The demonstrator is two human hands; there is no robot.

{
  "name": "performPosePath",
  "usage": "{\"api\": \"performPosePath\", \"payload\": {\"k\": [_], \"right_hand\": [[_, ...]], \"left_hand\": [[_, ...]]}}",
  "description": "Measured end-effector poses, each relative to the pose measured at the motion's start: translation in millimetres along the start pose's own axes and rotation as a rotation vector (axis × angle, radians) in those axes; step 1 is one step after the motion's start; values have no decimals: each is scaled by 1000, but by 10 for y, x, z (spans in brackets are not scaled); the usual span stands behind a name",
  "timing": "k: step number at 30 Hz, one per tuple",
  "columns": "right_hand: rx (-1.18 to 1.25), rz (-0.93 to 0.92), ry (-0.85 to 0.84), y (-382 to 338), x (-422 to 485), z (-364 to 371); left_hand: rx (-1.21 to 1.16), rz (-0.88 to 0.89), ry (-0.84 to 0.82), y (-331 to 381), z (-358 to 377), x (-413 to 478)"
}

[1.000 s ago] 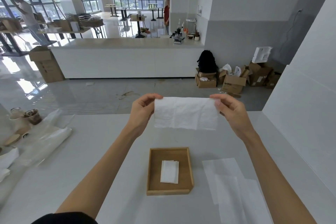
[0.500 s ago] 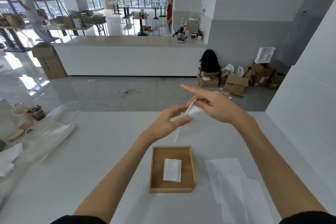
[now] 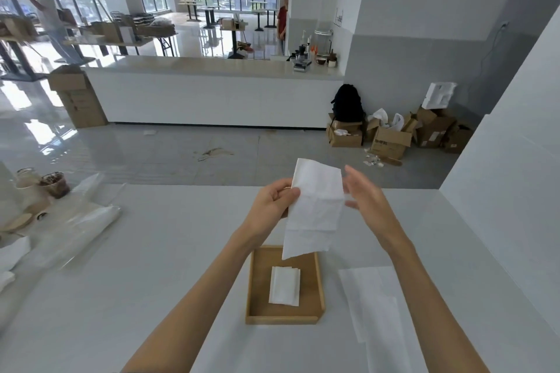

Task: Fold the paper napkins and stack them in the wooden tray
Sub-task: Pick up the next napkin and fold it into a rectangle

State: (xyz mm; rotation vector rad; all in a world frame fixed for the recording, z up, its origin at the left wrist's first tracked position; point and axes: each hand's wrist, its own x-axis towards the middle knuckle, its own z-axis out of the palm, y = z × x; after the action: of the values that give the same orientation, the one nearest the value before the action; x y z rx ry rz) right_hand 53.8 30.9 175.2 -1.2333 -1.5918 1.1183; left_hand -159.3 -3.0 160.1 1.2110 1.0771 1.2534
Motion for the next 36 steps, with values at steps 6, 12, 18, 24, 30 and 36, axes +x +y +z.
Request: {"api": "performPosePath", "payload": {"k": [6,12,18,24,30,36], "right_hand": [[327,79,45,261,-61,247],[355,50,89,224,-31,292],[367,-1,60,158,1,305],[355,-43,111,165,27,278],[374,-59,-7,128,27,200],[420,-107,16,133,37,169]], "left_hand": [[-12,-39,1,-44,-88,-17],[0,-75,-3,-68,-147,-84],[4,-82,5,-25,-177,-98],[73,-22,21,-17,-158,-56],[80,14,27,-7,-128,-30],[21,87,42,-16,-104,-53]]}}
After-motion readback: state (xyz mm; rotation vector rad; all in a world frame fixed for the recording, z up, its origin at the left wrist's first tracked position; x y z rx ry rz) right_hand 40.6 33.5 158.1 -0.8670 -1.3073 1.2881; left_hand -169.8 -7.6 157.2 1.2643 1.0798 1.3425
